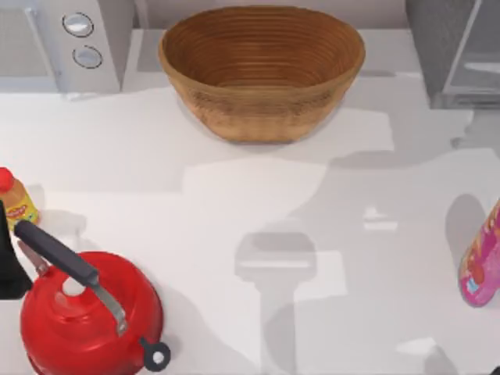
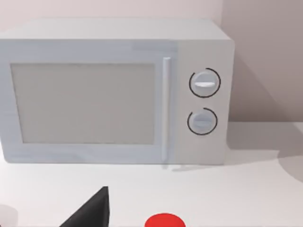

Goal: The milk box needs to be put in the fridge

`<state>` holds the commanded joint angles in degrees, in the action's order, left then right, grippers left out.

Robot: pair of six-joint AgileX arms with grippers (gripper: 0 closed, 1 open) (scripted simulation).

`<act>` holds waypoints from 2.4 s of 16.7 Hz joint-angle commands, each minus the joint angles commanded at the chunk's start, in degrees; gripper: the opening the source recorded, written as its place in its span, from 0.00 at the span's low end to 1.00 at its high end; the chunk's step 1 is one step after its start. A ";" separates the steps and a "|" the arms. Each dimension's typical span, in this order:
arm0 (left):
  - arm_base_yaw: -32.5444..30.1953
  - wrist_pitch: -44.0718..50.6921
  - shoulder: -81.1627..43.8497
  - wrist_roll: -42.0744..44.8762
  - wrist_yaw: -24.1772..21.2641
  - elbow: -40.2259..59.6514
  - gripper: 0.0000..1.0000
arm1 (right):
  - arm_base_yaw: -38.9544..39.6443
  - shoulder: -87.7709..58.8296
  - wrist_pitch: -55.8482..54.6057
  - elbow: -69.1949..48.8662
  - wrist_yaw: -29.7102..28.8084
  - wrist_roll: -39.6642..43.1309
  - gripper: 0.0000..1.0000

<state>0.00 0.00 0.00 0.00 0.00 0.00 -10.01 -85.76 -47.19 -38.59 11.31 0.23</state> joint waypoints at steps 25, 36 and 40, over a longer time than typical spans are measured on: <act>0.00 0.00 0.00 0.00 0.00 0.00 1.00 | -3.54 -48.30 -9.22 -38.47 2.01 -0.72 0.00; 0.00 0.00 0.00 0.00 0.00 0.00 1.00 | -2.43 -53.89 0.19 -53.45 0.11 -0.86 0.00; 0.00 0.00 0.00 0.00 0.00 0.00 1.00 | -2.43 -53.89 0.19 -53.45 0.11 -0.86 0.30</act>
<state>0.00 0.00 0.00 0.00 0.00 0.00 -12.43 -139.64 -47.00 -92.04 11.42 -0.64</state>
